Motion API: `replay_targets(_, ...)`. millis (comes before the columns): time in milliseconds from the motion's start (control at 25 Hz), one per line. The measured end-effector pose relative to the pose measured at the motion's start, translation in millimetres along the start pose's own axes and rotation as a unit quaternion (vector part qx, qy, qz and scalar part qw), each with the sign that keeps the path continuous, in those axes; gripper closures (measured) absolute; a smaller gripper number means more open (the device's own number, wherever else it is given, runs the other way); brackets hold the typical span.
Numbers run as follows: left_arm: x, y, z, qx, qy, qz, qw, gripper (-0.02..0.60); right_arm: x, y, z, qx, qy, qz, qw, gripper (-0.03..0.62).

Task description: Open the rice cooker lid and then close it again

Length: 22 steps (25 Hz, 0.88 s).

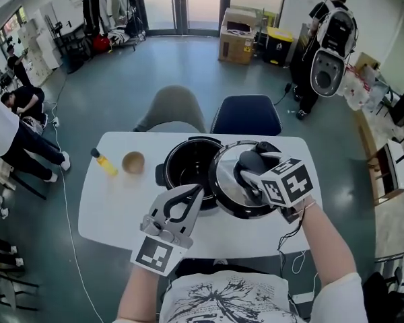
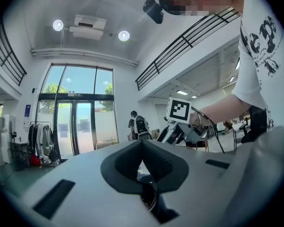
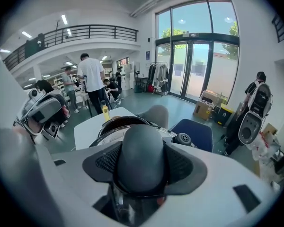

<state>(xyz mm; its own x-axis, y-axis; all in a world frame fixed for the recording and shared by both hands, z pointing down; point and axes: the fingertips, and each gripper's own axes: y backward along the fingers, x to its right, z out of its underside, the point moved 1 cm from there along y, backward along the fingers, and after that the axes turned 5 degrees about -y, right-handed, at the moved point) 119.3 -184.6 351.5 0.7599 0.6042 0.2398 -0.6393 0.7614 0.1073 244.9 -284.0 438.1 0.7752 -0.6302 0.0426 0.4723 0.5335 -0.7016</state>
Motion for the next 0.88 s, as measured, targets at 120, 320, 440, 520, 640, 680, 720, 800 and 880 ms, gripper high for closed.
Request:
replay_targets(120, 37, -4, 6, -0.005, -0.004, 0.012, 0.9999, 0.568, 12, 18, 34, -0.003, -0.011, 0.006, 1.000, 0.300)
replay_targets(320, 93, -16, 15, -0.016, -0.003, 0.030, 0.9994, 0.568, 28, 46, 88, -0.009, -0.022, 0.001, 1.000, 0.299)
replay_targets(440, 111, -17, 23, -0.020, 0.008, 0.029, 0.9993, 0.568, 31, 54, 112, -0.013, -0.029, -0.005, 0.999, 0.299)
replay_targets(520, 117, -17, 31, -0.026, 0.011, 0.027, 0.9992, 0.568, 33, 54, 122, -0.015, -0.024, -0.002, 1.000, 0.299)
replay_targets(640, 118, -20, 38, -0.033, 0.017, 0.020, 0.9991, 0.568, 34, 51, 125, -0.017, -0.016, -0.002, 1.000, 0.299)
replay_targets(680, 118, -22, 39, -0.034, 0.017, 0.019, 0.9991, 0.568, 34, 49, 125, -0.017, -0.015, -0.004, 1.000, 0.299)
replay_targets(720, 119, -23, 39, -0.034, 0.016, 0.019, 0.9991, 0.568, 34, 49, 125, -0.017, -0.015, -0.006, 1.000, 0.299)
replay_targets(800, 118, -25, 35, -0.036, 0.005, 0.022, 0.9991, 0.568, 33, 49, 123, -0.017, -0.015, -0.008, 1.000, 0.299)
replay_targets(880, 111, -26, 30, -0.037, -0.002, 0.024, 0.9990, 0.568, 30, 49, 116, -0.016, -0.014, -0.007, 1.000, 0.299)
